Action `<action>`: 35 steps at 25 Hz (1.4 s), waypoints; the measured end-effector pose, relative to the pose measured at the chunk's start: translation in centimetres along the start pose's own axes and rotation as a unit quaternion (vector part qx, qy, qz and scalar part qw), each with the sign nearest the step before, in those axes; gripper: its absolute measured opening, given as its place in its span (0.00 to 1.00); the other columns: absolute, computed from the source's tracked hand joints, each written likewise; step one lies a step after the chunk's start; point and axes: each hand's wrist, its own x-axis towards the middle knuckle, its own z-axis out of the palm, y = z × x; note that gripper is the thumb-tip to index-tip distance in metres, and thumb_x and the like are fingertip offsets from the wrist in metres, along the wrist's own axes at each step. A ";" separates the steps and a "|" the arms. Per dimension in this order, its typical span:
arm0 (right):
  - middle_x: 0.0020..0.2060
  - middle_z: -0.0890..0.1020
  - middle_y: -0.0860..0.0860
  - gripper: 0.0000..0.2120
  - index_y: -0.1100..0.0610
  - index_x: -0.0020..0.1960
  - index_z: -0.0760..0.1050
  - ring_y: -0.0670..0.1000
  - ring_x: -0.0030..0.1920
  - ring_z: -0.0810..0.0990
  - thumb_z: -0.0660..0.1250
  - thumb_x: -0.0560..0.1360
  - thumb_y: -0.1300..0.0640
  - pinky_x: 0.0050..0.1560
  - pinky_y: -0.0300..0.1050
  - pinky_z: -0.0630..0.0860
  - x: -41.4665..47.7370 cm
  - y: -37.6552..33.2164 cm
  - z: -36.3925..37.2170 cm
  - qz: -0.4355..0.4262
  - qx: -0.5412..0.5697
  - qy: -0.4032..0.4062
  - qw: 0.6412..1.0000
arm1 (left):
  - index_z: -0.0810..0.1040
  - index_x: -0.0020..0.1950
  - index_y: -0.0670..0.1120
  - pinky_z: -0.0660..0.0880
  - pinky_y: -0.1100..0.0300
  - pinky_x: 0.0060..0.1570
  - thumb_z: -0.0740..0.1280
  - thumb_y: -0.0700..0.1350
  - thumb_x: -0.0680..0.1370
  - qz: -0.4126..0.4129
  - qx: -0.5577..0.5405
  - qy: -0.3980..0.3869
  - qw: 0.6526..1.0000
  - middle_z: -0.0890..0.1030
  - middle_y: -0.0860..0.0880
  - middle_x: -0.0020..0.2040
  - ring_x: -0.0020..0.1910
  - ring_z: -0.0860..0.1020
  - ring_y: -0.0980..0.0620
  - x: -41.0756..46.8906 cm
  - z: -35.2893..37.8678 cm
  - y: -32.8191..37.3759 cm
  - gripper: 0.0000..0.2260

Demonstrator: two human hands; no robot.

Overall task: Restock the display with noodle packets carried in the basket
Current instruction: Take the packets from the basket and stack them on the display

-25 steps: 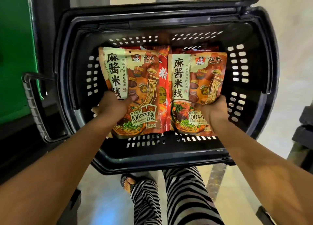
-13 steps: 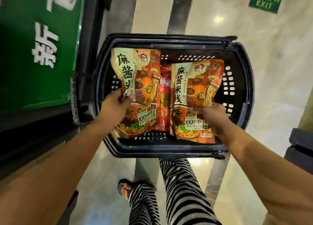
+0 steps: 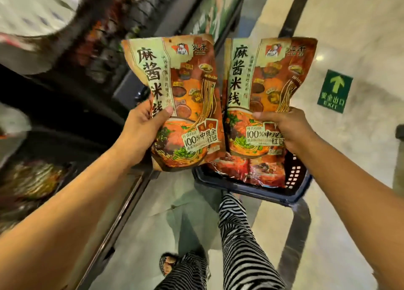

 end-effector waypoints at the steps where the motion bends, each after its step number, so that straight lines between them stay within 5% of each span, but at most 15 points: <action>1: 0.48 0.86 0.56 0.20 0.60 0.54 0.82 0.57 0.46 0.86 0.79 0.63 0.64 0.53 0.57 0.81 -2.0 -1.1 1.0 -0.021 0.002 -0.014 1.000 | 0.79 0.60 0.45 0.81 0.58 0.49 0.66 0.40 0.80 0.018 -0.006 0.005 1.000 0.86 0.52 0.50 0.49 0.84 0.53 -2.1 -1.3 1.3 0.09; 7: 0.44 0.86 0.56 0.17 0.63 0.55 0.81 0.56 0.42 0.86 0.76 0.67 0.64 0.46 0.54 0.83 -15.6 -7.4 8.2 -0.126 0.024 -0.114 0.985 | 0.79 0.58 0.45 0.81 0.56 0.49 0.65 0.38 0.80 0.128 -0.053 0.066 0.988 0.86 0.50 0.48 0.47 0.84 0.52 -16.4 -11.2 9.0 0.09; 12: 0.47 0.86 0.58 0.35 0.63 0.59 0.80 0.55 0.41 0.86 0.80 0.53 0.60 0.39 0.48 0.82 -25.2 -10.8 15.1 -0.188 0.009 -0.243 0.952 | 0.80 0.55 0.46 0.80 0.61 0.39 0.66 0.36 0.78 0.185 -0.110 0.164 0.963 0.86 0.52 0.43 0.40 0.84 0.55 -27.5 -20.0 12.4 0.08; 15: 0.43 0.87 0.54 0.21 0.59 0.52 0.82 0.54 0.39 0.86 0.77 0.60 0.61 0.41 0.50 0.83 -30.2 -10.2 19.2 -0.207 0.002 -0.290 0.934 | 0.80 0.52 0.47 0.79 0.61 0.31 0.69 0.39 0.77 0.183 -0.154 0.242 0.940 0.85 0.52 0.40 0.34 0.82 0.55 -33.2 -25.2 12.1 0.06; 20: 0.39 0.87 0.56 0.12 0.56 0.39 0.86 0.54 0.38 0.86 0.79 0.55 0.59 0.39 0.48 0.83 -33.8 -7.1 24.4 -0.187 -0.001 -0.315 0.931 | 0.80 0.52 0.48 0.81 0.59 0.36 0.66 0.37 0.78 0.180 -0.204 0.358 0.893 0.86 0.52 0.40 0.36 0.83 0.55 -38.4 -32.6 10.5 0.07; 25: 0.40 0.87 0.56 0.32 0.56 0.41 0.86 0.54 0.39 0.86 0.85 0.40 0.44 0.36 0.45 0.81 -34.1 -8.1 30.0 -0.200 -0.036 -0.345 0.916 | 0.80 0.57 0.44 0.81 0.56 0.44 0.69 0.37 0.76 0.177 -0.236 0.441 0.847 0.85 0.45 0.50 0.43 0.84 0.49 -38.9 -38.9 9.2 0.10; 28: 0.41 0.87 0.54 0.19 0.54 0.40 0.86 0.52 0.40 0.86 0.81 0.50 0.51 0.37 0.43 0.81 -33.3 -10.0 33.9 -0.219 -0.017 -0.371 0.902 | 0.79 0.62 0.42 0.80 0.50 0.53 0.71 0.36 0.75 0.170 -0.249 0.467 0.831 0.83 0.41 0.57 0.52 0.83 0.43 -37.5 -41.2 8.9 0.15; 35: 0.46 0.87 0.53 0.09 0.53 0.47 0.84 0.55 0.47 0.86 0.72 0.69 0.63 0.47 0.52 0.83 -28.7 -16.1 46.3 -0.226 -0.048 -0.447 0.864 | 0.81 0.53 0.47 0.78 0.52 0.49 0.73 0.36 0.73 0.149 -0.206 0.517 0.817 0.86 0.47 0.50 0.47 0.85 0.49 -31.1 -45.9 9.5 0.11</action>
